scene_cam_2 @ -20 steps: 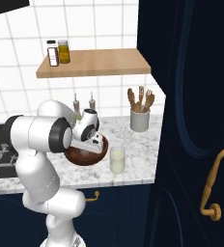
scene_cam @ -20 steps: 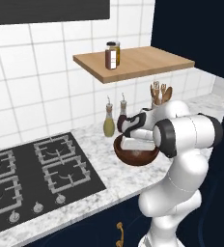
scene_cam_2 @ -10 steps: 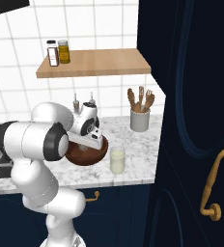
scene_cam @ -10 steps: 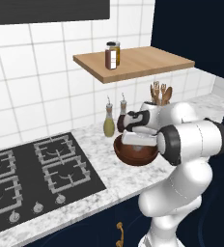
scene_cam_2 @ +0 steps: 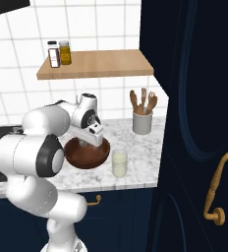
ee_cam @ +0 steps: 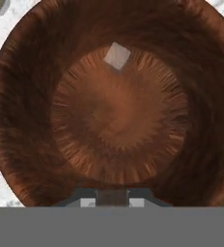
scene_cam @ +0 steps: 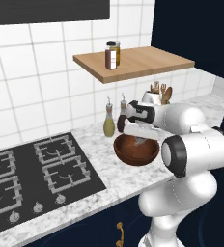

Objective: Grab a lemon wedge from the fridge and one ice cube from the ice bowl, and put them in the glass of lemonade.

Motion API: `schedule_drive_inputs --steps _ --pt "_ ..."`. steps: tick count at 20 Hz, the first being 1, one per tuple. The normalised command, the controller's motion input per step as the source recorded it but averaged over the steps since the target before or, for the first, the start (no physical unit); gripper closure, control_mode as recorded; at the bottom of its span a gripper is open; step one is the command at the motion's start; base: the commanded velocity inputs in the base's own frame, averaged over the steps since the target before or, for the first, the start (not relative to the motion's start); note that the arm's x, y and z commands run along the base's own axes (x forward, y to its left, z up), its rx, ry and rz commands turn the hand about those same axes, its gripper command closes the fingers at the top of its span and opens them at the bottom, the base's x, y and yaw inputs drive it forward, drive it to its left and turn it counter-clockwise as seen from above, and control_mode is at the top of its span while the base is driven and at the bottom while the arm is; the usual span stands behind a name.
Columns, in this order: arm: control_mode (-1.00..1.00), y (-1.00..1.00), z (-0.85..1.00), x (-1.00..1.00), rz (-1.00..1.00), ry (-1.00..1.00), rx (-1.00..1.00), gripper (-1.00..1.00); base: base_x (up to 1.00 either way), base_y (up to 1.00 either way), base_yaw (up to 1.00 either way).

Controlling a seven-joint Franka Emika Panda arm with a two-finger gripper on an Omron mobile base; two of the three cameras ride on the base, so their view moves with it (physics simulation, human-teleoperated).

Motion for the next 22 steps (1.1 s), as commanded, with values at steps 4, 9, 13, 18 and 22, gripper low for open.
schedule_drive_inputs --steps 4,9,13,18,22 --pt "-1.0 -0.24 0.27 -0.13 -0.32 0.05 -0.06 1.0 0.0 0.0 0.0" --pt "-1.0 -0.51 0.01 -0.13 -0.35 0.04 -0.08 1.0 0.0 0.0 0.0" --pt "-1.0 -0.5 0.03 -0.13 -0.38 0.0 -0.11 1.0 0.0 0.0 0.0" --pt "-1.0 -0.22 0.27 -0.01 -0.32 0.0 -0.15 1.0 0.0 0.0 0.0" --pt "-1.0 -0.16 0.31 -0.02 -0.29 0.0 -0.11 1.0 0.0 0.0 0.0"
